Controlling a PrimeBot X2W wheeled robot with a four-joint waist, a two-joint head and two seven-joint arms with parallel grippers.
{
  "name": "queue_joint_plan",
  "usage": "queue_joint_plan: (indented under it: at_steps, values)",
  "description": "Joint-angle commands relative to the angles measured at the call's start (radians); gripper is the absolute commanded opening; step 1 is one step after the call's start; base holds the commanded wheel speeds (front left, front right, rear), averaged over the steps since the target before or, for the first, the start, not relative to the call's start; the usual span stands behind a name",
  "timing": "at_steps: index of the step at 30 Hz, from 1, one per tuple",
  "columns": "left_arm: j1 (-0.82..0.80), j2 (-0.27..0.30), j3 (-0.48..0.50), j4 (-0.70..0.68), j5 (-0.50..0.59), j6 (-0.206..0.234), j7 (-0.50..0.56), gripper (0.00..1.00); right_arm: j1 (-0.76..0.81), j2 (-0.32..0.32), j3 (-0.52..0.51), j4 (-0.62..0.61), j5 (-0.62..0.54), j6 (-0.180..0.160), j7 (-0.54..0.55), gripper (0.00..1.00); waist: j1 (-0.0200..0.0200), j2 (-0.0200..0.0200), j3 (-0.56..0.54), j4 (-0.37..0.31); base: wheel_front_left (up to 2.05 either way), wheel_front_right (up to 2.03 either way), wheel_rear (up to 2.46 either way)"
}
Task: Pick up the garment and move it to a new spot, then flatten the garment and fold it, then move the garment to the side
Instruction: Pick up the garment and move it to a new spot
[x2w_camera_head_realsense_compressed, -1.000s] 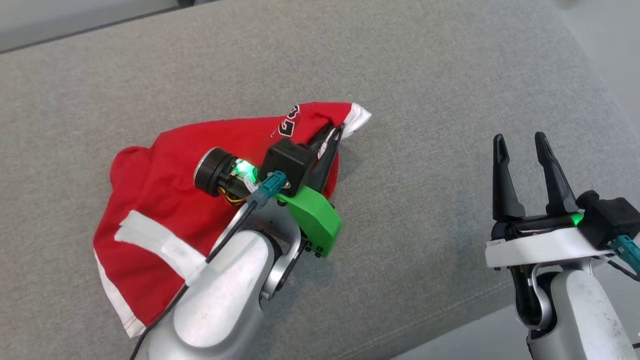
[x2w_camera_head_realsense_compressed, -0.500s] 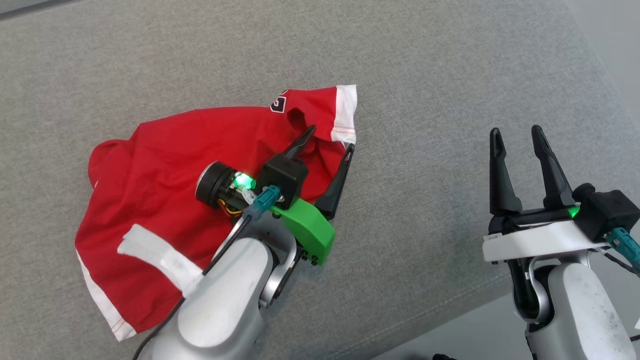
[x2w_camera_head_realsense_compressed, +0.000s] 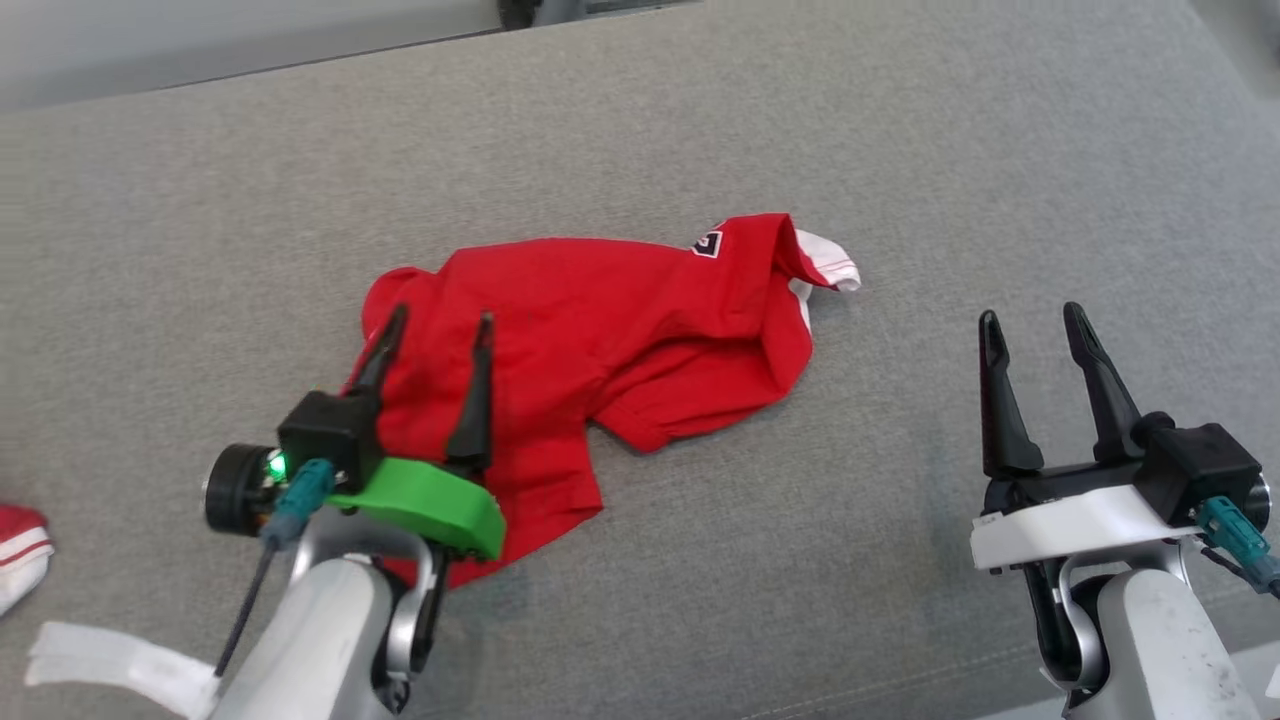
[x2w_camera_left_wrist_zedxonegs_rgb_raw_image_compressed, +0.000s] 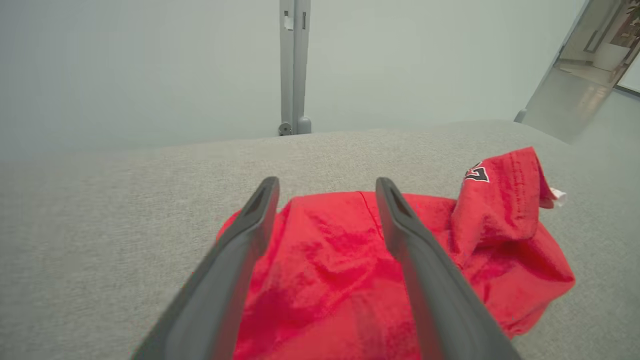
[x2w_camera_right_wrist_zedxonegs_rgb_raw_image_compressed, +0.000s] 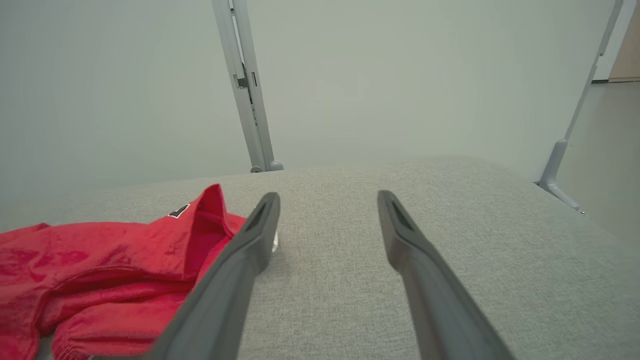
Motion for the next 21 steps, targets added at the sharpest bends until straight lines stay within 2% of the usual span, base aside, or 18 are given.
queue_joint_plan:
  at_steps: [1,4,10,21]
  values:
    - [0.026,0.013,0.016,-0.008,-0.013,0.012,-0.01,1.0,0.015,-0.003,-0.007,0.001,-0.01,0.0,-0.003,1.0,0.0,-0.0001,-0.068,0.091,0.0,0.0,0.0]
    - [0.06,0.045,0.063,-0.031,-0.027,0.04,-0.026,1.0,0.028,-0.003,-0.015,-0.003,-0.022,0.0,-0.003,1.0,0.0,-0.0001,-0.077,0.127,0.0,0.0,0.0]
    - [0.127,0.101,0.119,-0.07,-0.041,0.064,-0.041,1.0,0.053,-0.003,-0.019,0.003,-0.042,0.0,-0.003,1.0,0.0,-0.0001,-0.105,0.164,0.0,0.0,0.0]
    - [0.198,0.123,0.107,-0.13,-0.052,0.065,-0.018,1.0,0.101,-0.003,-0.021,-0.009,-0.05,0.0,0.014,1.0,0.0,-0.0001,-0.155,0.163,0.0,0.0,0.0]
